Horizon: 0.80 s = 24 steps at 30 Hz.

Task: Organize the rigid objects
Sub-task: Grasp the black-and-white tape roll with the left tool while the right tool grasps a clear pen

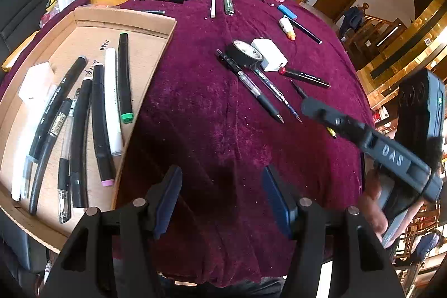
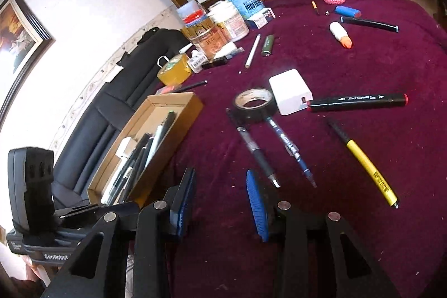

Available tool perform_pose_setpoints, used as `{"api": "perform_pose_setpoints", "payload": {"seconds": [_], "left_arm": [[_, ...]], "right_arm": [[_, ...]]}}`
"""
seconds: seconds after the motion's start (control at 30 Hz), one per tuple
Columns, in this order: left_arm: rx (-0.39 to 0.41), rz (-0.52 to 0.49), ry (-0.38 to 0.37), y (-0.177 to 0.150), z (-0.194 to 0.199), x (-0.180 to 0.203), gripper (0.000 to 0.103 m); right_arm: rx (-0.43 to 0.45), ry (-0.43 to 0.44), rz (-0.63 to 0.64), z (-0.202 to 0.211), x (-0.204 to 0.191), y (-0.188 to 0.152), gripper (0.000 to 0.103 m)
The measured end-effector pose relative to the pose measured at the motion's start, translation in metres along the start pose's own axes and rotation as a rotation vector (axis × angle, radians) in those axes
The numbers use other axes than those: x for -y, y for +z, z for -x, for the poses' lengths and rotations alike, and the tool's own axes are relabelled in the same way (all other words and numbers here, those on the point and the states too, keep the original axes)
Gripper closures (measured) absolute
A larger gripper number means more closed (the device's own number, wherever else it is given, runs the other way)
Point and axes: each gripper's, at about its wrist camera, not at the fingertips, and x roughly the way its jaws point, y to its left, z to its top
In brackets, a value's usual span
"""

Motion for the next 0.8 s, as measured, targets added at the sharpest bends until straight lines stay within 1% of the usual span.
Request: {"api": "perform_pose_setpoints", "payload": {"seconds": [0.07, 0.17, 0.2, 0.27, 0.4, 0.53, 0.67, 0.77, 0.8], "left_arm": [[-0.007, 0.008, 0.000, 0.002, -0.003, 0.001, 0.044], [-0.013, 0.024, -0.003, 0.007, -0.006, 0.001, 0.044], [-0.014, 0.028, -0.003, 0.009, -0.007, 0.001, 0.044], [-0.018, 0.039, -0.001, 0.014, -0.008, 0.002, 0.044], [-0.018, 0.048, 0.012, 0.024, -0.013, 0.005, 0.044], [-0.048, 0.071, 0.009, 0.034, -0.028, 0.007, 0.044], [-0.076, 0.077, -0.001, 0.047, -0.046, 0.012, 0.044], [-0.067, 0.084, 0.007, 0.066, -0.052, 0.015, 0.044], [-0.064, 0.088, 0.011, 0.073, -0.054, 0.016, 0.044]], "right_arm": [[-0.021, -0.016, -0.011, -0.003, 0.007, 0.009, 0.064], [-0.051, -0.074, -0.016, -0.010, 0.014, 0.024, 0.064], [-0.056, -0.079, -0.011, -0.011, 0.015, 0.028, 0.064], [-0.077, -0.093, 0.016, -0.020, 0.019, 0.040, 0.064], [-0.102, -0.157, 0.066, -0.044, 0.028, 0.054, 0.064], [-0.116, -0.167, 0.076, -0.066, 0.038, 0.051, 0.067], [-0.132, -0.209, 0.094, -0.077, 0.043, 0.046, 0.070], [-0.134, -0.205, 0.105, -0.075, 0.044, 0.046, 0.070], [-0.136, -0.189, 0.092, -0.074, 0.046, 0.047, 0.070]]}}
